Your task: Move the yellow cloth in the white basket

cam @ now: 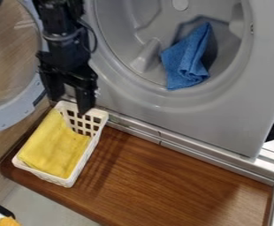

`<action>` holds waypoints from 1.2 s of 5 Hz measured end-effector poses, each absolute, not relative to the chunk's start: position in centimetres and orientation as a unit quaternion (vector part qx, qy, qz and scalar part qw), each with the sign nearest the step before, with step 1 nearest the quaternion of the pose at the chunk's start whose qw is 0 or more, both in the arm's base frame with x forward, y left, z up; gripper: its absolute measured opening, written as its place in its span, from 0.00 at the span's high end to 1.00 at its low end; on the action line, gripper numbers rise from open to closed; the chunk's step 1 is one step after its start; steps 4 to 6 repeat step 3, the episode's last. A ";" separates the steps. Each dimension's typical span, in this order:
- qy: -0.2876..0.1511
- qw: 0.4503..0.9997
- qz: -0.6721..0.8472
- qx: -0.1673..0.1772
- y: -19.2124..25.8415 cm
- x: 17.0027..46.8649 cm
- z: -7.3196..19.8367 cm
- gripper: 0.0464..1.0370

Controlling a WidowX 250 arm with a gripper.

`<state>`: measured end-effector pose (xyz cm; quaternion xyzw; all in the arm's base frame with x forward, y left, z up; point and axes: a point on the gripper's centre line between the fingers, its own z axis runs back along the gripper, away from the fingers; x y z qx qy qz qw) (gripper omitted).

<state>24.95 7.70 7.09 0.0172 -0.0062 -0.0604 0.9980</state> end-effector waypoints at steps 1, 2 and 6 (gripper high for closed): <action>-0.016 0.997 -0.057 0.040 6.2 24.7 6.9 0.04; -0.020 0.997 -0.050 0.056 4.8 24.4 6.3 0.04; -0.030 0.995 -0.054 0.073 3.6 24.2 6.1 0.04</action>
